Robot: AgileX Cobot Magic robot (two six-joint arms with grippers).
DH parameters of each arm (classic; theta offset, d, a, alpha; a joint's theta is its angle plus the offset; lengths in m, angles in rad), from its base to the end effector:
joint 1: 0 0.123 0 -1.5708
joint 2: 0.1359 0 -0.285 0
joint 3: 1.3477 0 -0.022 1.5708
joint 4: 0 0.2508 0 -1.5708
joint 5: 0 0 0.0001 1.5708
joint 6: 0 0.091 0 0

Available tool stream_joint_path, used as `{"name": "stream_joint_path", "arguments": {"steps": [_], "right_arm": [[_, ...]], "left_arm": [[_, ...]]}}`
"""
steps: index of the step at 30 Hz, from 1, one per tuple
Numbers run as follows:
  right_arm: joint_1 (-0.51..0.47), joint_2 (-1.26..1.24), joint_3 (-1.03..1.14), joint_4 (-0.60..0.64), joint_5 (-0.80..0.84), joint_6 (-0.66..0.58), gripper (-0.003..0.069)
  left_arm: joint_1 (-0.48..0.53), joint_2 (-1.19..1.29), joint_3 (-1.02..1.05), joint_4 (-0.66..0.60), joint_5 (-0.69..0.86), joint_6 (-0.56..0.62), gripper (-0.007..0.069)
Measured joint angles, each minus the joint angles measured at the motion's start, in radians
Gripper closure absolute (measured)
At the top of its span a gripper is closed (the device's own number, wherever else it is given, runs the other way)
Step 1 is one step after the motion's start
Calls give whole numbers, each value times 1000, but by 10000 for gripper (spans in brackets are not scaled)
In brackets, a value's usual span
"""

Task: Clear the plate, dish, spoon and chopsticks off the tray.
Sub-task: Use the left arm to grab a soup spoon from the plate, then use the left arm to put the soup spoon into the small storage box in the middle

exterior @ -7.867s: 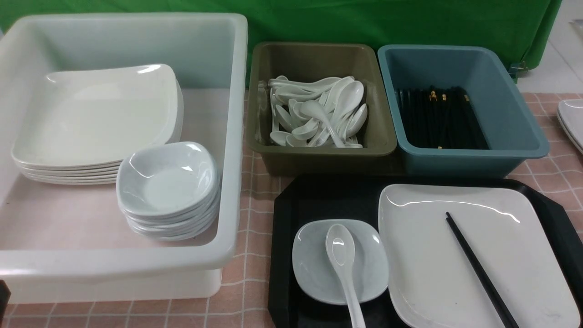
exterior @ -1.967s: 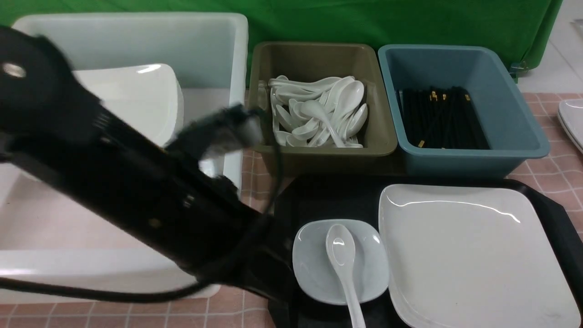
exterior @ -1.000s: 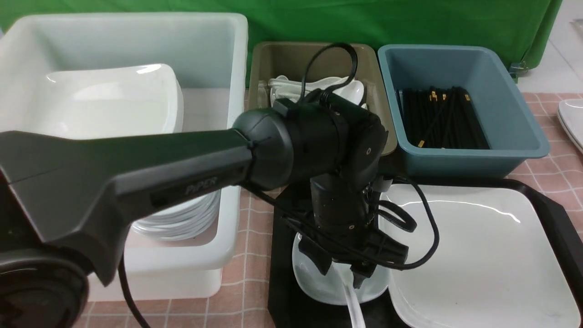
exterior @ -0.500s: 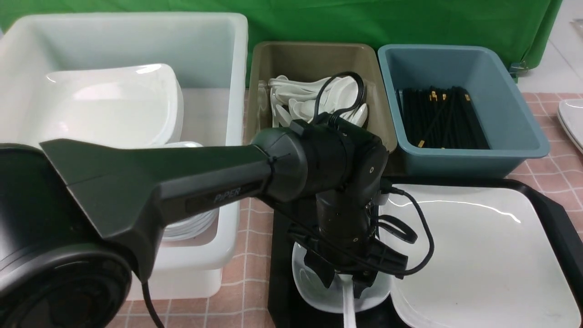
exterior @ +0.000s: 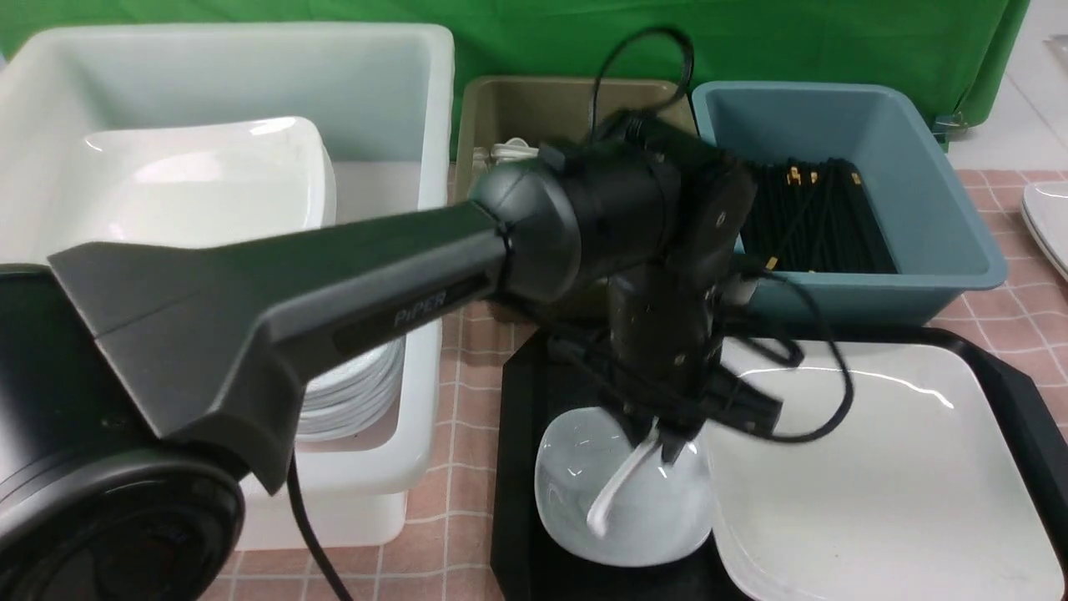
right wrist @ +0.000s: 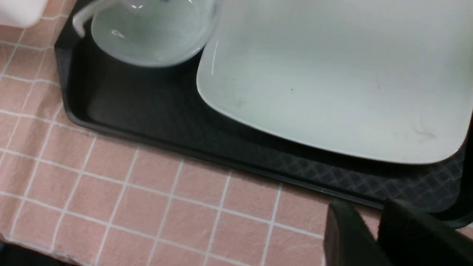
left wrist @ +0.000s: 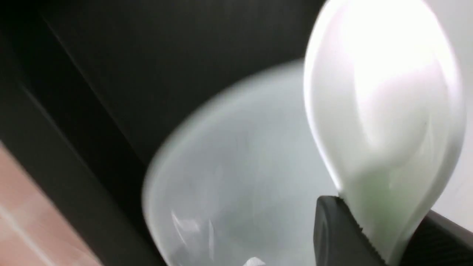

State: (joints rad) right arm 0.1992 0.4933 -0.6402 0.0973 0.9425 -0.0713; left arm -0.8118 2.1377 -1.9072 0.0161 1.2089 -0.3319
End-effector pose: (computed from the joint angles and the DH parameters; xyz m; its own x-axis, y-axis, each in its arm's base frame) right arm 0.0744 0.0223 0.3114 -0.6324 -0.1419 -0.7615 -0.2648 0.9635 0.0403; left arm 0.3143 -0.3293 0.2376 -0.8681 0.4496 -0.2102 0.4698 0.8810 -0.0556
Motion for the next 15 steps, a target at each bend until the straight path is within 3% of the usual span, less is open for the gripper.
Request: {"name": "stream_joint_path", "arguments": {"steps": [5,10,11,15], "right_arm": [[0,0,0,0,0,0,459],[0,0,0,0,-3,0,459],[0,0,0,0,-11,0,459],[0,0,0,0,-42,0,459]], "left_arm": [[37,-2,-171,44,6,6,489],[158,19,-347,8,6,13,491],[224,39,-408,-34,6,34,492],[322,85,-470,-171,5,86,494]]}}
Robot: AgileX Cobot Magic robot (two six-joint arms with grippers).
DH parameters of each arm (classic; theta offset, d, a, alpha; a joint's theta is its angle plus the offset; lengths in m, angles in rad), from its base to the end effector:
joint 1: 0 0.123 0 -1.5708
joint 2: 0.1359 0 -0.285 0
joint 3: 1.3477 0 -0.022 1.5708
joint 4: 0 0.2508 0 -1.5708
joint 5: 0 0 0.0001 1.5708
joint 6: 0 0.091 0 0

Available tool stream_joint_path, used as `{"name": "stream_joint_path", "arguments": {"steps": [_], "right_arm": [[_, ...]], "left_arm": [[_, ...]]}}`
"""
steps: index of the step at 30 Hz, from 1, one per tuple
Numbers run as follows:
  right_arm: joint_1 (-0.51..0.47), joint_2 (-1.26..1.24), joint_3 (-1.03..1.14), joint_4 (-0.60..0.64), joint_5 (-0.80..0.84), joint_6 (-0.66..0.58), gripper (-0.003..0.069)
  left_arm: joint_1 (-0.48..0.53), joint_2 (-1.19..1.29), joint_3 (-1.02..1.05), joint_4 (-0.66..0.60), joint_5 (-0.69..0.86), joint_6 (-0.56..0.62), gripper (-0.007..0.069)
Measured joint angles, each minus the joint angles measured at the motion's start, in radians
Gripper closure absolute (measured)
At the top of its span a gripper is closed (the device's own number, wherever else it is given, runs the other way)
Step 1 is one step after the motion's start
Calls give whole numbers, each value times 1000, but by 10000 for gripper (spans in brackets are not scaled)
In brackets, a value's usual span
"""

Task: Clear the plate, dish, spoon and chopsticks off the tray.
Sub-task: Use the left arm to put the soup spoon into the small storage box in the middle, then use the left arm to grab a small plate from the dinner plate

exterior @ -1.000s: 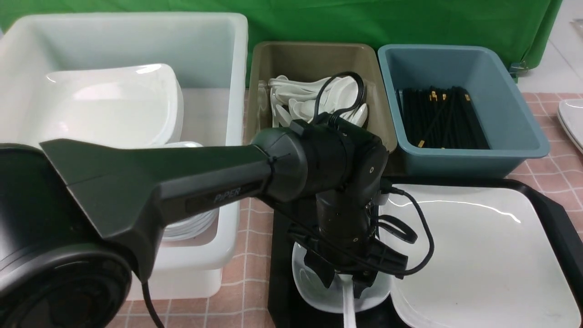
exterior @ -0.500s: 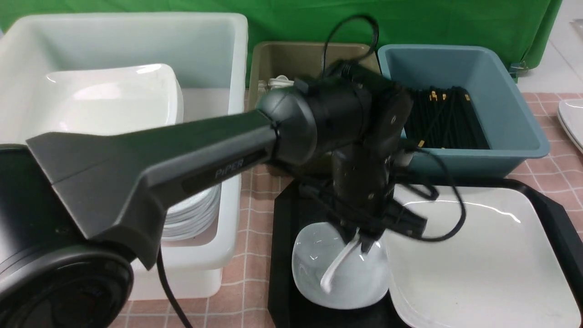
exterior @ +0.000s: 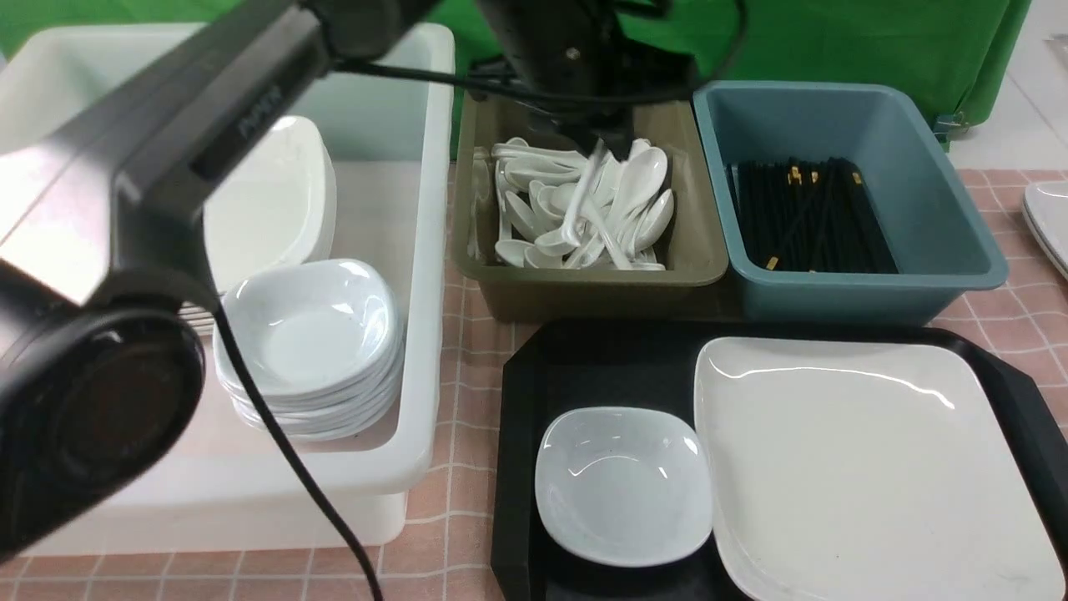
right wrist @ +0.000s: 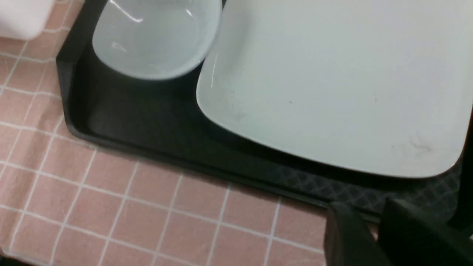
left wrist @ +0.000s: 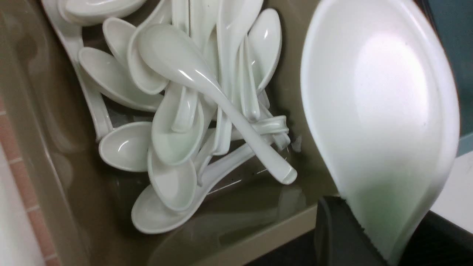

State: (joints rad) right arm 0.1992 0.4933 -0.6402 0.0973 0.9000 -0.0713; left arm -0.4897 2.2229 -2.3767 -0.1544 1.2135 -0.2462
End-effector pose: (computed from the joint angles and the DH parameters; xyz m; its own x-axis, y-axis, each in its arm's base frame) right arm 0.0769 0.0226 0.3143 -0.6010 -0.1322 -0.7882 -0.2625 0.9642 0.0384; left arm 0.4274 -0.2427 0.3310 -0.8538 0.1230 -0.5059 0.2981 0.9122 -0.2811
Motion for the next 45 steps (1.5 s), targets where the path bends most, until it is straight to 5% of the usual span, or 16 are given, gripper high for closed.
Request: {"name": "stream_joint_path", "arguments": {"steps": [15,21,26,30,33,36,45], "right_arm": [[0,0,0,0,-120,0,443],[0,0,0,0,-115,0,433],[0,0,0,0,-114,0,424],[0,0,0,0,-114,0,421],[0,0,0,1,-115,0,422],[0,0,0,0,-115,0,421],[0,0,0,0,-115,0,420]], "left_arm": [[59,114,-11,-103,-277,183,484],[59,136,-11,-67,-273,187,308],[59,118,-11,-14,-167,187,234],[59,73,-11,13,-97,188,285],[59,-28,3,17,-18,234,483],[59,-116,62,-14,-8,246,592],[-9,-486,648,-206,2,401,625]]}}
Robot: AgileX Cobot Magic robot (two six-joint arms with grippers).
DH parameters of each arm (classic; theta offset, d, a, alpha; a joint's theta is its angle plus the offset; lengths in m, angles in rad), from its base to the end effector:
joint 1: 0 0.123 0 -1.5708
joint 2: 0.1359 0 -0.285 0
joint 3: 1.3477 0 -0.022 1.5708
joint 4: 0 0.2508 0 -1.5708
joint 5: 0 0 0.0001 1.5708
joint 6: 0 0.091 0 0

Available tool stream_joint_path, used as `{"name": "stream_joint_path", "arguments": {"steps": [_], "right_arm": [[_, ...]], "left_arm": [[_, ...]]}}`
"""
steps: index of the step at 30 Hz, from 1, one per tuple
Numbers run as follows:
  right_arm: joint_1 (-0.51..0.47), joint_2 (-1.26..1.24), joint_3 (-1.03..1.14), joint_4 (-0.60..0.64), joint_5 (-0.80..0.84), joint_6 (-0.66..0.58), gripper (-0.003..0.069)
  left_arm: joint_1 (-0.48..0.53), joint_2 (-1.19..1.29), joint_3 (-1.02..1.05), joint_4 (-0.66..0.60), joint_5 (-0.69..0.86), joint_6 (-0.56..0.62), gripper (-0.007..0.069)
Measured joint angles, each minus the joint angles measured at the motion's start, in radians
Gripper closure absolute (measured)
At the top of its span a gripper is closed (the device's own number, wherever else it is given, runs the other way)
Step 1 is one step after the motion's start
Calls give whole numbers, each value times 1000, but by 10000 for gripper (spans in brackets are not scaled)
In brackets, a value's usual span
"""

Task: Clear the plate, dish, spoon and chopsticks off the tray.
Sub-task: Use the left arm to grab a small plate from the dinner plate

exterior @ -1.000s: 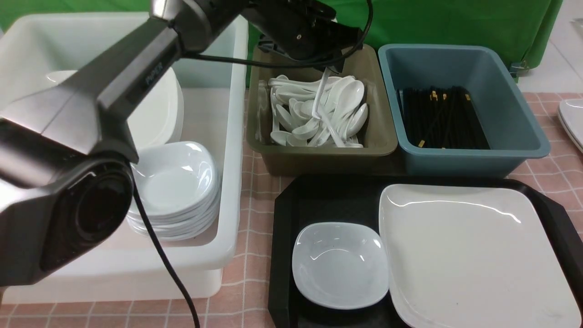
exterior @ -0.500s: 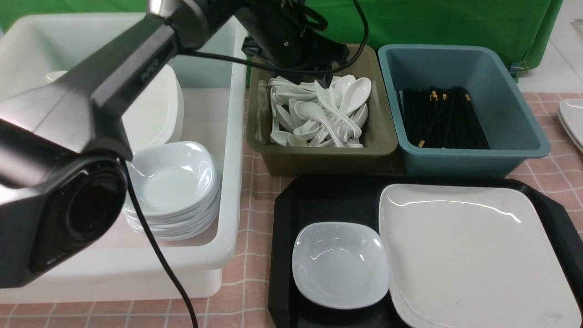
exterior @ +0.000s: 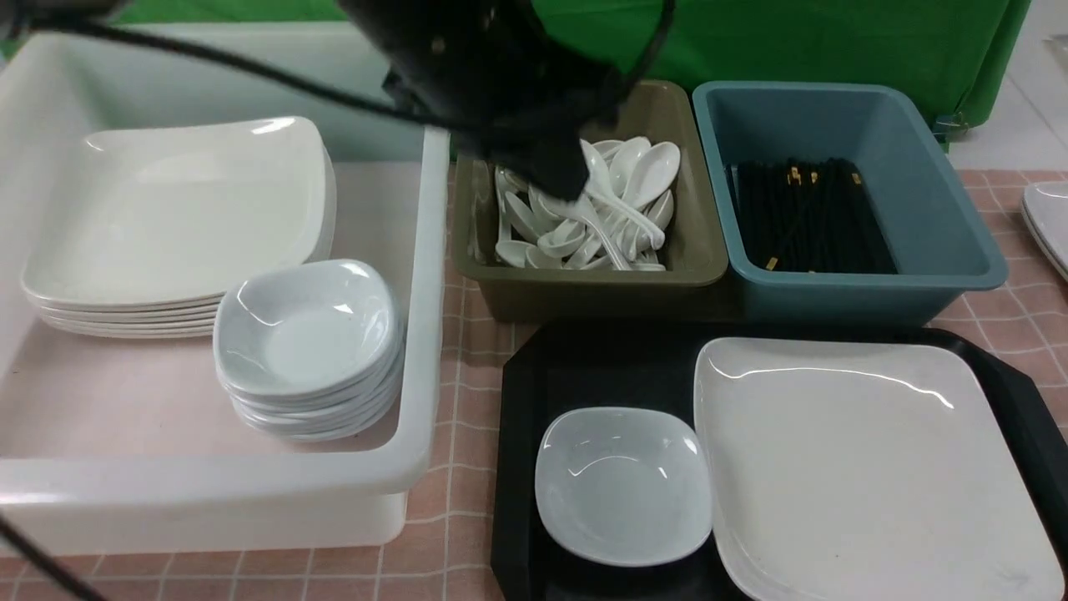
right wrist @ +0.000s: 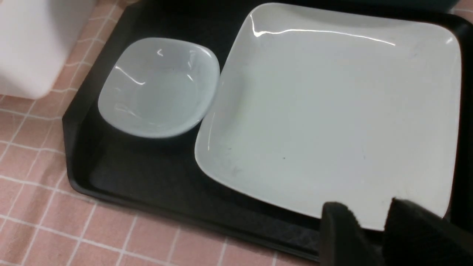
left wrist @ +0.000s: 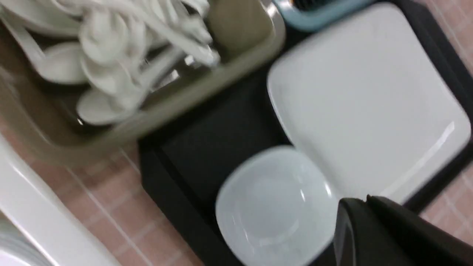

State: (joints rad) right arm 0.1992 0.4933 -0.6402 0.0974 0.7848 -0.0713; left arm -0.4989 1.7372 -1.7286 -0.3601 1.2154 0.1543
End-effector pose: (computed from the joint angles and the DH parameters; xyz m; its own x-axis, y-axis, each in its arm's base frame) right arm 0.0829 0.0231 0.3229 -0.5104 -0.1054 -0.8535 -0.2561 0.9661 0.0339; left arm 0.3113 -0.2039 0.3596 -0.7742 0.4477 -0.4475 0.5982 0.7486 -0.2859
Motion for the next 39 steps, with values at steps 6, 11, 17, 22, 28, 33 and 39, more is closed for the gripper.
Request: {"name": "stream_joint_path", "arguments": {"steps": [6,11,17,22,28,33,39], "right_arm": [[0,0,0,0,-9,0,421],[0,0,0,0,-32,0,419],[0,0,0,0,-45,0,419],[0,0,0,0,-36,0,419],[0,0,0,0,-27,0,419],[0,0,0,0,-19,0,419],[0,0,0,0,-10,0,419]], "left_arm": [[-97,-104,347,-36,-59,64,622],[-289,-89,463,73,-267,18,557],[-498,-36,468,437,-390,-95,354],[-545,40,468,563,-422,-111,193],[-547,158,468,627,-463,-112,118],[-547,220,468,678,-490,-113,141],[-547,242,460,719,-533,-220,297]]}}
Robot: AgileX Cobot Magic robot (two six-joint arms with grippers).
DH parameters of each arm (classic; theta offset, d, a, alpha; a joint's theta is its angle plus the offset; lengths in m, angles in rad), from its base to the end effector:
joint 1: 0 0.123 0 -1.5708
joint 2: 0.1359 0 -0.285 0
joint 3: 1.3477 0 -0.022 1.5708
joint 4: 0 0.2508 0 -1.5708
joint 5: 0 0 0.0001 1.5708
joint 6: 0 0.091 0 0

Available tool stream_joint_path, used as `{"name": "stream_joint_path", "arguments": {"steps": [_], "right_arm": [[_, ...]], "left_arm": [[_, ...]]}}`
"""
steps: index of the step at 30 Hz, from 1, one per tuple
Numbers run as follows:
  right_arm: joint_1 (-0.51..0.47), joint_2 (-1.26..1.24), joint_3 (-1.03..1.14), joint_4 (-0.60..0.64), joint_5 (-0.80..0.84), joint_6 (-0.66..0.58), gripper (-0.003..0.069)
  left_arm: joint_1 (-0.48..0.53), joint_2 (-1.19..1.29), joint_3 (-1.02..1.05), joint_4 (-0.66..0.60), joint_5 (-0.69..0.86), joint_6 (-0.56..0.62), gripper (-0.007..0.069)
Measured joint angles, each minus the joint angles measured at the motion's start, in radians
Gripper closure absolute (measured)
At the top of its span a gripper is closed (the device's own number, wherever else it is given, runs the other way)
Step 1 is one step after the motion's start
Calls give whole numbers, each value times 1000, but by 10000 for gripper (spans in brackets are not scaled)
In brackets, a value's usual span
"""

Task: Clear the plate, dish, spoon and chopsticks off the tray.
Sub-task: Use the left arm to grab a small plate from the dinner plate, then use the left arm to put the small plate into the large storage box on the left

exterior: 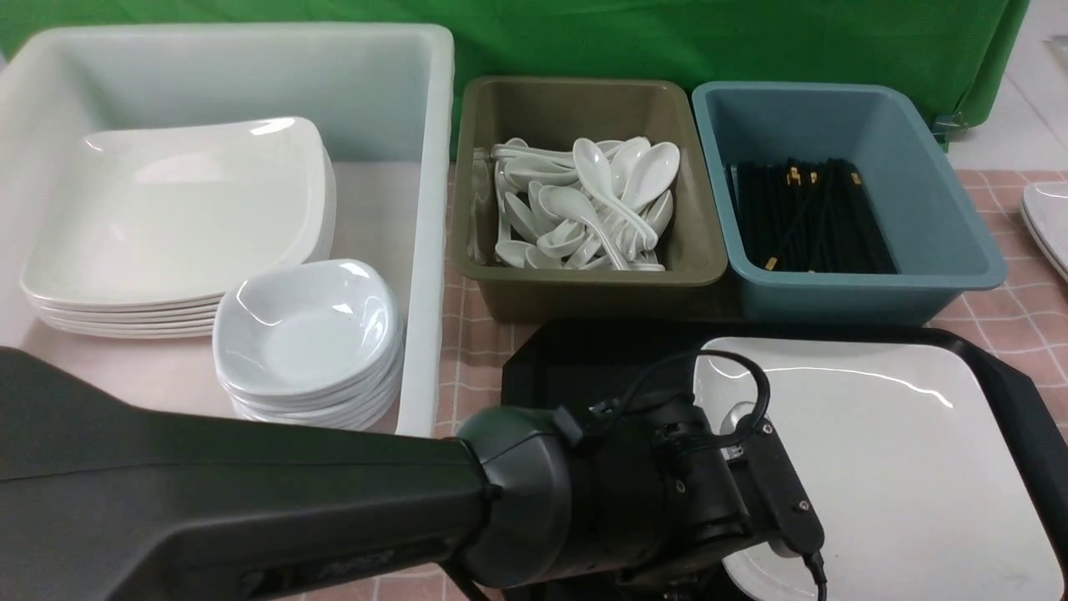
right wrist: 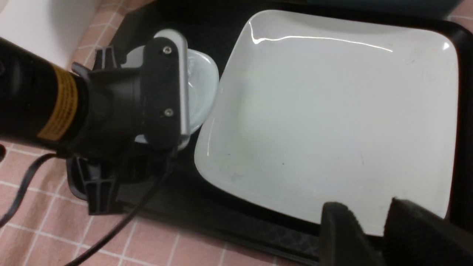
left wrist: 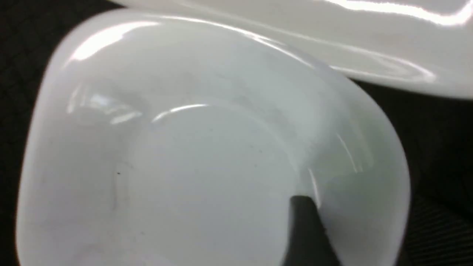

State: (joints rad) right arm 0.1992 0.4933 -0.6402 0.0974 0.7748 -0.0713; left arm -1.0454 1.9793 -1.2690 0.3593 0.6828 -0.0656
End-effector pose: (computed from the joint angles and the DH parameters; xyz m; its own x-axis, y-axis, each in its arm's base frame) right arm 0.0834 0.0232 0.3237 -0.5022 -0.1030 -0.8586 -0.2555 0.9662 0.0335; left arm 0.2131 -0.3272 0.1534 -0.2929 0.9256 -0.2398 0.8955 0.3534 0.2704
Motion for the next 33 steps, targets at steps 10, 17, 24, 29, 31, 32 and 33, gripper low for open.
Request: {"name": "stream_joint_path", "arguments": {"steps": [10,17,24,29,31,32,33], "right_arm": [[0,0,0,0,30,0,419],[0,0,0,0,34,0,419],[0,0,0,0,37,0,419],[0,0,0,0,37,0,419],[0,0,0,0,37,0,419],[0,0,0,0,37,0,419],[0,0,0,0,37,0,419]], "left_arm": [[-3,-80,1,58,23,-60,593],[-2,-323,-93,-64,134,-93,615],[63,-577,-180,75,307,-139,617],[278,-644,-91,139,470,-88,617],[364,-638,-34,115,432,-15,617],[374,-636,-29,105,426,5,617],[441,-622,15,69,359,86,617]]}}
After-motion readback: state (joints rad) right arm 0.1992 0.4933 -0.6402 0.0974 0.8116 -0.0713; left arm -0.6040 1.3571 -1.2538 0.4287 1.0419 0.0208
